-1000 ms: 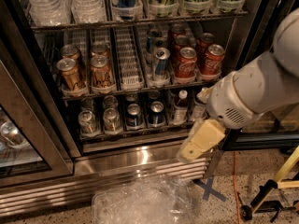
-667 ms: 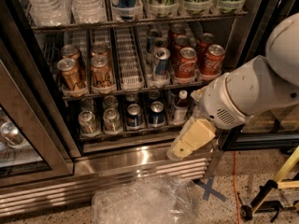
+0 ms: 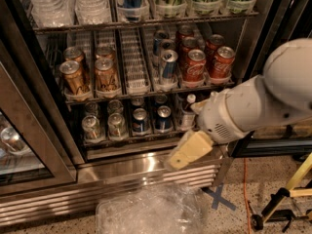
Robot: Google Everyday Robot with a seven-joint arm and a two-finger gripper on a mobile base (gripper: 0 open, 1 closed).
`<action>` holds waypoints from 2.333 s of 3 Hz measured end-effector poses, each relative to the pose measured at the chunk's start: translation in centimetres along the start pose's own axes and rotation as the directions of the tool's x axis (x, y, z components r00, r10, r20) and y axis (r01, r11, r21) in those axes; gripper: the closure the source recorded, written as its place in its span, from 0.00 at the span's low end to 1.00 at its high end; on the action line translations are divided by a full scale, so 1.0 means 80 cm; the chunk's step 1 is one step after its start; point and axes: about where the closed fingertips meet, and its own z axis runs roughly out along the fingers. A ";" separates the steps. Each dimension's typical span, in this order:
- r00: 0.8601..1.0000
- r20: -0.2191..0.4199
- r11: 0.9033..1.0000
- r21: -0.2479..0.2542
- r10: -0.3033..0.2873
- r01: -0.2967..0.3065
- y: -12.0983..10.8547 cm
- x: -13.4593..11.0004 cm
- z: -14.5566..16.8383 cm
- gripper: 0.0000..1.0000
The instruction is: Pick pepsi can from bottom shelf of fridge
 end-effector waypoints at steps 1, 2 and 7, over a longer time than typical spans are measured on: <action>0.987 0.118 0.988 -0.116 0.114 -0.100 0.035 0.026 0.096 0.00; 0.949 0.217 0.963 -0.191 0.230 -0.190 0.081 0.033 0.165 0.00; 0.819 0.389 0.894 -0.031 0.422 -0.446 0.056 0.041 0.245 0.00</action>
Offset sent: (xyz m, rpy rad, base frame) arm 0.0553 0.0963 -0.1603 0.5184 -0.1362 -0.4418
